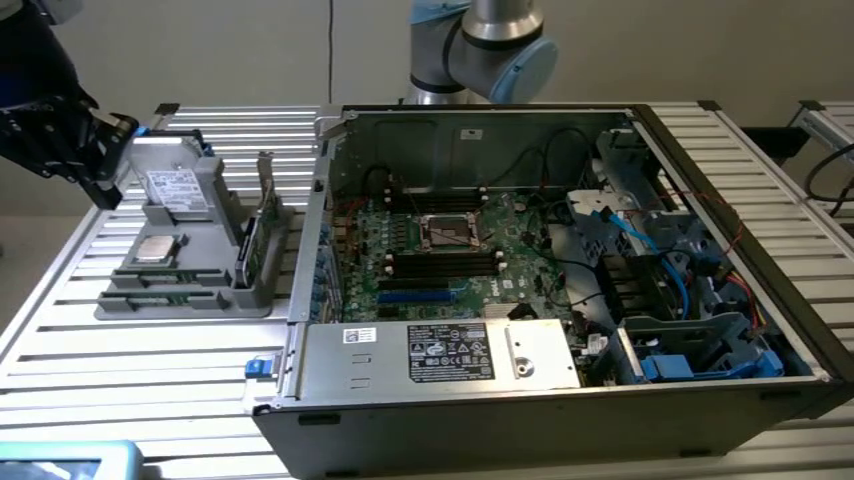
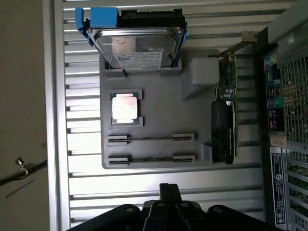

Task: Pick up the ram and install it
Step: 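Reach for the ram, then pick up the ram and move it above insertion slot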

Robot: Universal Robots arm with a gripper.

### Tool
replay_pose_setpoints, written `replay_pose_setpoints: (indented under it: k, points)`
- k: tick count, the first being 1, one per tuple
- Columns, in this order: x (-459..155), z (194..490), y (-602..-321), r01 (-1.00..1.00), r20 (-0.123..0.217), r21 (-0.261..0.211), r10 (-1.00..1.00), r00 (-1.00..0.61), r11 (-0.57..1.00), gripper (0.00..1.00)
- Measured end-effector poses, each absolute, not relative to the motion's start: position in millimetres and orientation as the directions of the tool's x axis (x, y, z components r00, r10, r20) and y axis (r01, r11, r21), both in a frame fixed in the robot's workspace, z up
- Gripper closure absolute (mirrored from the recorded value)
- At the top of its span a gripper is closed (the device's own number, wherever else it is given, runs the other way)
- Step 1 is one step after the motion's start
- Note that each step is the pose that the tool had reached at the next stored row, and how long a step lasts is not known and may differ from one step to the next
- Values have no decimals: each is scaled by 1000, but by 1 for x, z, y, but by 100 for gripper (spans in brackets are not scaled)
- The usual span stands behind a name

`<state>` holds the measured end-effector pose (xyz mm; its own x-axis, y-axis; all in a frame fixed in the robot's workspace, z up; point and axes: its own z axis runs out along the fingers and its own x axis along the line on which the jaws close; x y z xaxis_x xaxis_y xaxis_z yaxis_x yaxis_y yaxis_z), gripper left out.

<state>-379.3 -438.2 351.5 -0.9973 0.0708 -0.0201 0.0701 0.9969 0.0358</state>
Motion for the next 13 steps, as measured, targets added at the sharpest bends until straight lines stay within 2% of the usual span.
replay_pose_setpoints:
  k: [13]
  points:
    - [-379,332,-433,41,-20,29,42,-999,999,89]
